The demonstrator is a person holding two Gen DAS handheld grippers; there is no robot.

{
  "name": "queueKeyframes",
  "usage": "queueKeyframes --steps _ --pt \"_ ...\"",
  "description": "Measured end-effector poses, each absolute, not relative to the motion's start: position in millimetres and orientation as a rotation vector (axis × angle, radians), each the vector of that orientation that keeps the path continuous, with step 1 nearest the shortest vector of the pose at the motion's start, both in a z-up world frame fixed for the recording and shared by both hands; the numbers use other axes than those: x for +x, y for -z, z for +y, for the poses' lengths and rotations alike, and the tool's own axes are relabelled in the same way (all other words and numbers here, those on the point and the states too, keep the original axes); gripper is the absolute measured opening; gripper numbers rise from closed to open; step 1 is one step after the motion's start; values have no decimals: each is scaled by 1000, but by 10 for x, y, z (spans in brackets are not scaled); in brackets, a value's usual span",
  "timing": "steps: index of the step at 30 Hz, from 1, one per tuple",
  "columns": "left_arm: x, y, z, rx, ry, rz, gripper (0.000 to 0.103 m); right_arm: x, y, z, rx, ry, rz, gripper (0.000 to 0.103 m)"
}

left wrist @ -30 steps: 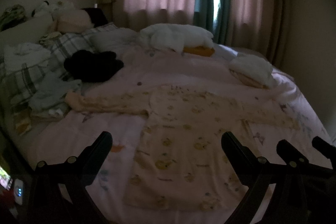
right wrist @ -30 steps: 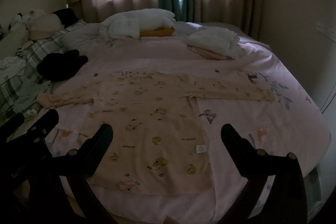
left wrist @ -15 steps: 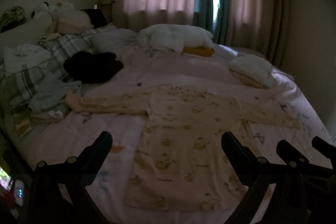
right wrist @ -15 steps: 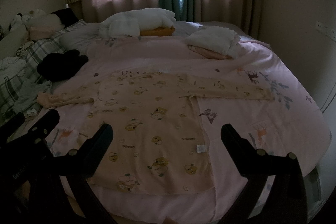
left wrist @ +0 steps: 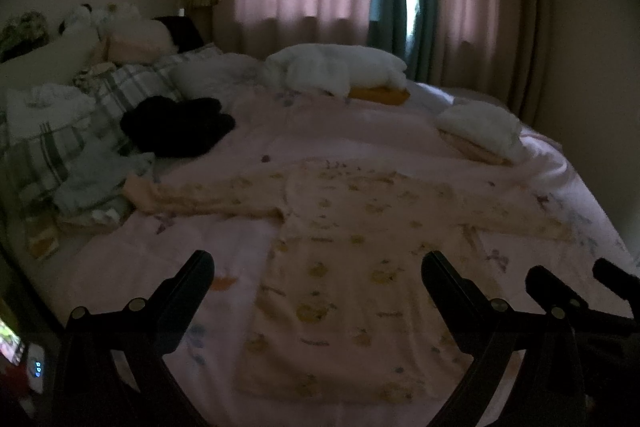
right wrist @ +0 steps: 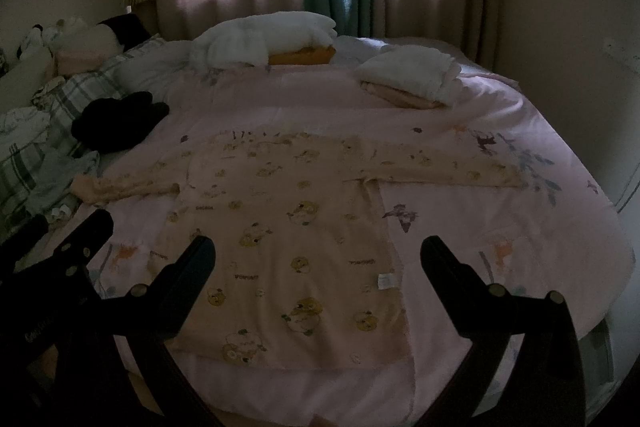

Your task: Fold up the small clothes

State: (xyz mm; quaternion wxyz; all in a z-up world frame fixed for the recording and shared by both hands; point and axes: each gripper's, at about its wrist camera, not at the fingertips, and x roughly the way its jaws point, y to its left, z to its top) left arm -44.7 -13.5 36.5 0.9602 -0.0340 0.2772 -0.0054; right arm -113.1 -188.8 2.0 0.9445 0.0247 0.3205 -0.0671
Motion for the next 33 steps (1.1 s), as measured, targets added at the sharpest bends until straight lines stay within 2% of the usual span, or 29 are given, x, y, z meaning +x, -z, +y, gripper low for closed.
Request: queueKeyframes --steps 9,22,29,30,31,33 --pt "-332 -222 -104 -72 15 606 99 -984 142 -1908 51 130 697 102" --pt "-215 -137 -21 -96 16 627 99 -856 213 -1906 63 116 717 102" --pt "254 68 200 -180 77 647 99 -722 361 -2087 69 169 747 102" --pt "474 191 251 -203 120 682 97 -698 397 -2158 74 184 752 102" --pt "598 268 276 -210 133 703 88 -680 437 -2239 78 202 758 102" --pt "979 504 350 -200 105 765 79 -660 506 -2369 76 233 773 102"
